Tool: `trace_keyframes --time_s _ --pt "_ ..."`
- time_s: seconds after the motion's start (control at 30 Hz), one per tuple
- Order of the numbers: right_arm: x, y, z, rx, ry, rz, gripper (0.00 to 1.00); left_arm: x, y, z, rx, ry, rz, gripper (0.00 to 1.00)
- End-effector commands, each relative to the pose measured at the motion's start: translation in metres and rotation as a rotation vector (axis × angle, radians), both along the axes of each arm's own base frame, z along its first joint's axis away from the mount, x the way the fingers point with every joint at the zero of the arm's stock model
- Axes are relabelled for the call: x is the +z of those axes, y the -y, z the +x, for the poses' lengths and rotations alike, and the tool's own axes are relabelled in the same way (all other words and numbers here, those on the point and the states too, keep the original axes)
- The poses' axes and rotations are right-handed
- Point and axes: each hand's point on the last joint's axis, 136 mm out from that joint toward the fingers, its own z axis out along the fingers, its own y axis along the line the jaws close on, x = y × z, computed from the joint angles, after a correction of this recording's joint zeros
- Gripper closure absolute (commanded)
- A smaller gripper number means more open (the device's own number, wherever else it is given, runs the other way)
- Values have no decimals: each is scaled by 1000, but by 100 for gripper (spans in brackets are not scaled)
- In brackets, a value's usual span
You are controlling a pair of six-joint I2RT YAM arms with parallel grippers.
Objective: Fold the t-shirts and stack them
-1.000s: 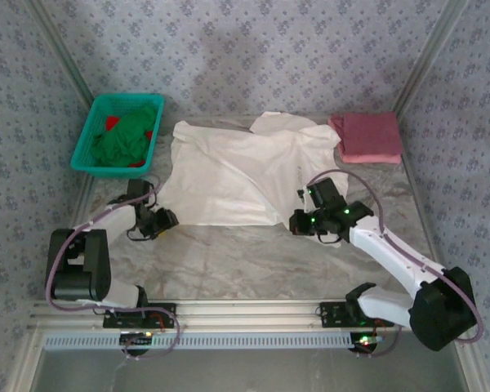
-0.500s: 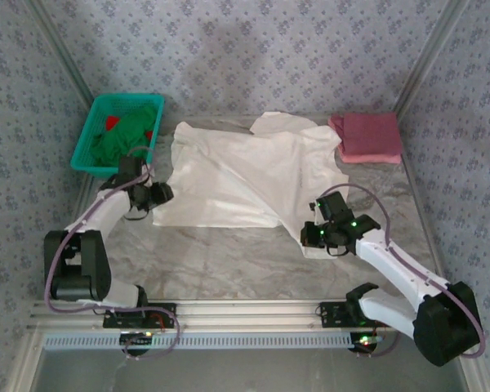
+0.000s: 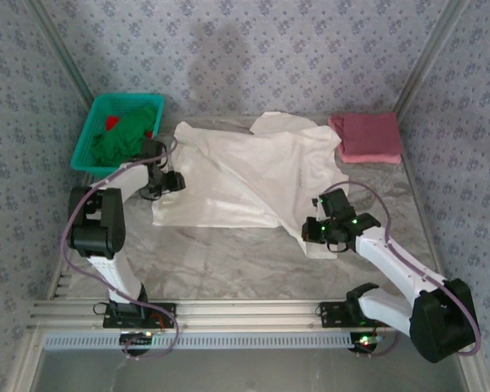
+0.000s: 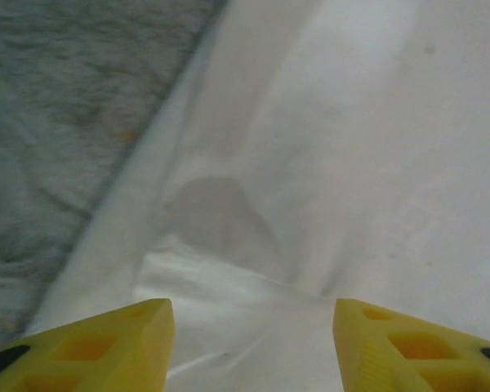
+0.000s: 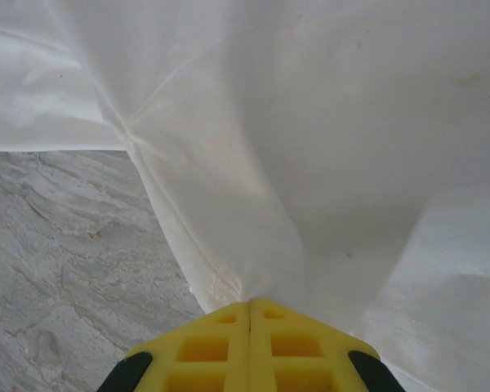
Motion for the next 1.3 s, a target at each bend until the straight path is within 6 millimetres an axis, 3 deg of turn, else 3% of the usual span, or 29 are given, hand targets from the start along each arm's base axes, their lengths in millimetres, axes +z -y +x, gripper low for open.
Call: trace_keyframes --time_s 0.0,0.1,0.27,0.37,0.53,0.73,0.93,1.13,1.27 --pt "5 0 4 4 15 4 100 7 -25 -4 92 15 104 44" --pt "5 1 5 6 14 3 100 1 -28 -4 92 9 106 43" --pt "7 3 9 3 24 2 100 -13 -11 5 23 -9 50 46" --pt "6 4 9 -3 20 0 100 -16 -2 9 -3 -11 35 53" --pt "7 5 9 -12 23 2 100 -17 3 15 -11 -7 39 54" --pt "6 6 9 -16 19 -3 100 -21 6 15 -8 -27 23 74" --pt "8 11 8 -33 16 -3 100 3 -1 14 7 20 50 99" --pt "13 18 10 -62 17 -6 100 30 -14 6 44 55 75 100" --pt "19 34 16 -136 25 -17 100 48 -21 -7 67 64 74 100"
